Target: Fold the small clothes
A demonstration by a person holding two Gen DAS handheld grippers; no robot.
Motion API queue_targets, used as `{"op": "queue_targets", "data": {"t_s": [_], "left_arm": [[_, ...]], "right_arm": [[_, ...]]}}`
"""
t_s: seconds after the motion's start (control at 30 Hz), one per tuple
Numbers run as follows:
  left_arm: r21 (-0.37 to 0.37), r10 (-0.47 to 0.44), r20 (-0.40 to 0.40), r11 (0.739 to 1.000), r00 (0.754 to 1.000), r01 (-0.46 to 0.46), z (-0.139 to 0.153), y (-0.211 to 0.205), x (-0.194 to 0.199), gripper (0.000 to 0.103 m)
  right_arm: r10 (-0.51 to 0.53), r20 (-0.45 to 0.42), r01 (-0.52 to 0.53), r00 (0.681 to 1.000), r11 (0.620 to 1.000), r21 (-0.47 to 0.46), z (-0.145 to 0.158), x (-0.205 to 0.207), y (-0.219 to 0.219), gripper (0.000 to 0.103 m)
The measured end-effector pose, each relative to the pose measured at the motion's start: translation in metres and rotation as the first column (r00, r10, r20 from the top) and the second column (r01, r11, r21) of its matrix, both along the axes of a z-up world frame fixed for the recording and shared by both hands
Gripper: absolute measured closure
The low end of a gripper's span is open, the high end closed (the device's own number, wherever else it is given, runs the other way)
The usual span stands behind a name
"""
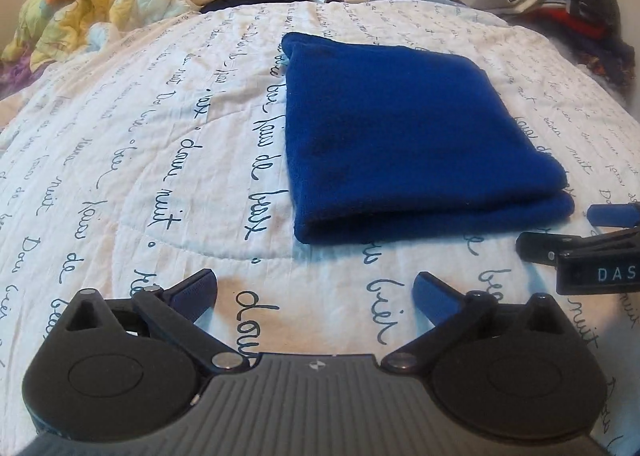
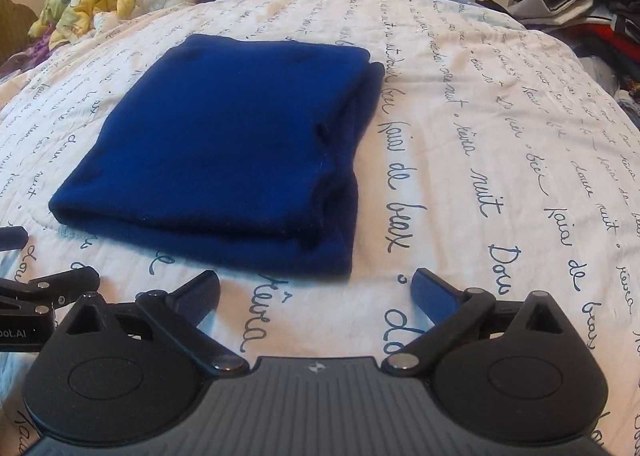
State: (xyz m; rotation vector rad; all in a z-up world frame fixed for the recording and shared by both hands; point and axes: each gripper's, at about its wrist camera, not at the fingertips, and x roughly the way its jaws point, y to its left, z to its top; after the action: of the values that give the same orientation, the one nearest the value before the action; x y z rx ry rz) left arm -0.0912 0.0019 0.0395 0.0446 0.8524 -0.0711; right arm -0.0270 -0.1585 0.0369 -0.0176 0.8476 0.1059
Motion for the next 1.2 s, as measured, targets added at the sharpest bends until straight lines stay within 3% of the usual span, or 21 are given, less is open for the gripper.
{"op": "queue_targets", "data": {"t_s": [0.13, 0.33, 0.5, 0.63, 0.73, 0.83, 1.03, 1.2], "left_arm": [[-0.012, 0.007, -0.017, 1.0, 1.0, -0.007, 0.003, 0.001, 0.004, 0.0], [-0.142, 0.079, -0.027, 0.986, 0.996, -0.083, 0.017, 0.027, 0.017, 0.0], [-0.2, 0.11, -0.011, 0.974, 0.994, -0.11, 0.031, 0.04, 0.031, 0.0], [-0.173, 0.082, 0.001, 0.982, 0.997, -0.081, 0.033, 0.03, 0.03, 0.0], [-0.116, 0.043, -0.003, 0.992, 0.999, -0.043, 0.022, 0.015, 0.024, 0.0], [-0.114, 0.029, -0.043, 0.993, 0.999, -0.034, 0.009, 0.006, 0.022, 0.0], [0.0, -0.004, -0.015, 1.0, 1.0, 0.004, 0.001, -0.009, 0.014, 0.0], [-0.002, 0.007, -0.009, 1.0, 1.0, -0.007, 0.0, -0.009, 0.013, 0.0]], "right_arm": [[0.0, 0.008, 0.0, 1.0, 1.0, 0.0, -0.003, -0.014, -0.003, 0.0], [0.01, 0.006, -0.01, 1.0, 1.0, -0.003, 0.0, -0.019, -0.003, 0.0], [0.041, -0.037, -0.041, 0.998, 0.999, 0.003, 0.006, -0.014, -0.01, 0.0], [-0.006, -0.025, 0.007, 1.0, 0.998, 0.055, 0.017, -0.016, -0.027, 0.0], [-0.012, -0.041, 0.012, 0.999, 1.0, 0.012, 0.015, -0.017, -0.027, 0.0], [-0.006, -0.042, 0.005, 0.999, 1.0, -0.02, 0.007, -0.019, -0.02, 0.0], [-0.055, -0.028, 0.055, 0.998, 0.998, -0.008, 0.007, -0.021, -0.015, 0.0], [-0.068, -0.007, 0.068, 0.998, 0.998, -0.003, 0.005, -0.024, -0.016, 0.0]]}}
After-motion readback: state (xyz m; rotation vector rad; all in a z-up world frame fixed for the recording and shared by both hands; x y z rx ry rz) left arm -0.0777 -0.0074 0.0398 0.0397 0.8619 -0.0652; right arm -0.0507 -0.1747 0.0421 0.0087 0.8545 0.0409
